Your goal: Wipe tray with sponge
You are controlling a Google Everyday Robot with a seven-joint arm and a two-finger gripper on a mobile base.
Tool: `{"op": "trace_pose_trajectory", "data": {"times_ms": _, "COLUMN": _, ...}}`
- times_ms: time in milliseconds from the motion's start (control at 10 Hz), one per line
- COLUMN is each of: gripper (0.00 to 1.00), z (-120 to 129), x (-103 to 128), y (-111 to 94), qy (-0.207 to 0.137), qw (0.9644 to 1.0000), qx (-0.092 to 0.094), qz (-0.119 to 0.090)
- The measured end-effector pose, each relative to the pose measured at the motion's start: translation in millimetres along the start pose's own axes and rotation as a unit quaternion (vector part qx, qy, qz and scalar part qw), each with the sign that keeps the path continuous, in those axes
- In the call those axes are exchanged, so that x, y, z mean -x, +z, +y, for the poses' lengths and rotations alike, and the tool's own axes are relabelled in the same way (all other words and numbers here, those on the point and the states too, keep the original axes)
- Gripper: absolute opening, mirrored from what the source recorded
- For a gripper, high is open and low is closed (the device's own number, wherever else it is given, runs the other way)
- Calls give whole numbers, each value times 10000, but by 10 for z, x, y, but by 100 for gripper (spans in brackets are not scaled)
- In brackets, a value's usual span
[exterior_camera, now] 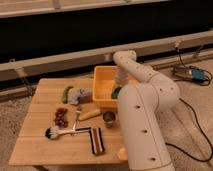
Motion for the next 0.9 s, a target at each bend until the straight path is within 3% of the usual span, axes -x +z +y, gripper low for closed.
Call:
{"op": "trace_pose_trajectory", "data": {"times_ms": 400, "gripper": 0, "z": 267, "x": -83, "y": -52, "qy": -583, "qw": 9983, "qx": -18, "qz": 10}}
{"op": "trace_pose_trajectory", "data": {"times_ms": 900, "gripper": 0, "z": 284, "x": -111, "y": -44, "qy": -746, "qw": 9970, "qx": -201, "qz": 92}}
